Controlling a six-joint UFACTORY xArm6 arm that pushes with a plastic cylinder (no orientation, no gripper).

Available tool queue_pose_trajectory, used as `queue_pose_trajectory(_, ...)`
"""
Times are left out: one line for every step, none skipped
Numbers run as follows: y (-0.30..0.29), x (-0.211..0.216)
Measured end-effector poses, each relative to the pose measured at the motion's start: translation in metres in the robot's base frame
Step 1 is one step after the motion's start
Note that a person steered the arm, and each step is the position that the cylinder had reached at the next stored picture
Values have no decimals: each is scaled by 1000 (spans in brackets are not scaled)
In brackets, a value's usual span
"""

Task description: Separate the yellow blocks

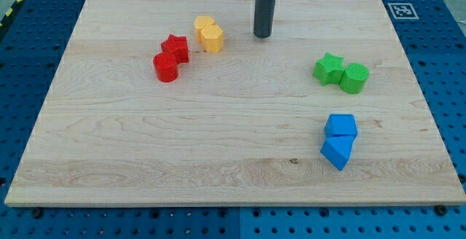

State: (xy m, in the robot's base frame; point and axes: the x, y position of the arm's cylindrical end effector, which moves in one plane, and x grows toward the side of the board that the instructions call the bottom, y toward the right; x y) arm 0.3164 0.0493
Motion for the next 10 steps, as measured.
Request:
queue_pose_trajectory(0, 0)
queue_pose_trajectory(-8, -21)
queue_pose_trajectory(-58, -52)
queue_pose_trajectory(-131, -61)
queue_pose_trajectory(-175, -32)
queue_pose_trajectory(-175, -26)
queue_pose_trajectory(-166, -23)
queue_pose_trajectory(-138, -22)
queue_pose_trajectory(-113, -16)
queue_pose_trajectory(-86, -14)
